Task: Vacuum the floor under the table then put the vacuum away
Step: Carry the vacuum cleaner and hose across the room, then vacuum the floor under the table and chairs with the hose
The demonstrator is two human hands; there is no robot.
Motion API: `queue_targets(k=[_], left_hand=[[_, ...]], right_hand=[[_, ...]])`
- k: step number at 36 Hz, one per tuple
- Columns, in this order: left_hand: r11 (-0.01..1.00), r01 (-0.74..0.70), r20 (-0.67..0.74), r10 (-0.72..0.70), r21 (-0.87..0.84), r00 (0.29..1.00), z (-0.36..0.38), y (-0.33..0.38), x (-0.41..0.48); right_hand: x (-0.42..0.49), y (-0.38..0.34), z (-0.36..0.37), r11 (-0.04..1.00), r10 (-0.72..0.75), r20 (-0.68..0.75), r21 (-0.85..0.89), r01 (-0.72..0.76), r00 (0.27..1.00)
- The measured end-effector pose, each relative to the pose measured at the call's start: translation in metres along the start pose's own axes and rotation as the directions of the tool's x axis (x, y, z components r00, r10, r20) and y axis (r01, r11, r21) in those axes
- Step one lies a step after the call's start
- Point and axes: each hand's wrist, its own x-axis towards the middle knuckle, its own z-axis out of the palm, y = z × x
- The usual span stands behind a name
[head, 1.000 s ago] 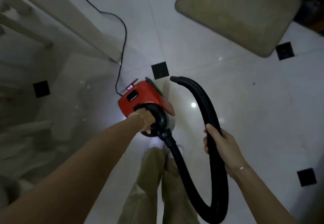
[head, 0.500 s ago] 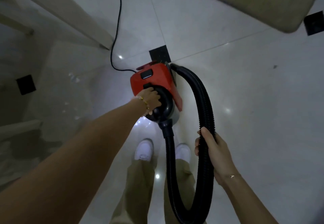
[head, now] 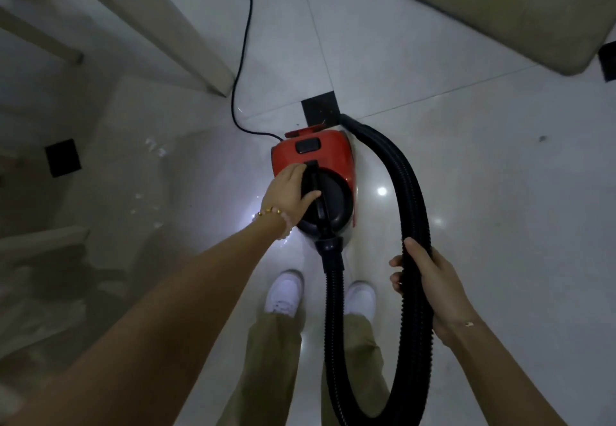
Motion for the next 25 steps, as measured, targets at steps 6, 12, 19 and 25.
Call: queue_targets(k=[6, 12, 19, 25], left_hand=[[0.956, 0.192, 0.070, -0.181, -0.221, 0.981, -0.001, 0.001, 0.040], [0.981, 0.179, 0.217, -0.158, -0.077, 0.963, 0.010, 0.004, 0.072], [0.956, 0.293, 0.355, -0.267, -0.022, 0.896, 0.015, 0.011, 0.089], [0.965, 0.252, 0.424, -0.258, 0.069, 0.868, 0.007, 0.014, 0.096]], right_hand=[[0.007, 0.003, 0.001, 0.997, -0.031, -0.012, -0.075, 0.030, 0.999], [0.010, 0.010, 0.005, 0.996, -0.005, -0.056, -0.088, 0.000, 0.998], [0.011, 0.013, 0.013, 0.991, 0.002, -0.053, -0.137, -0.010, 0.999], [0.012, 0.007, 0.019, 0.996, 0.018, -0.069, -0.088, -0.024, 0.997]])
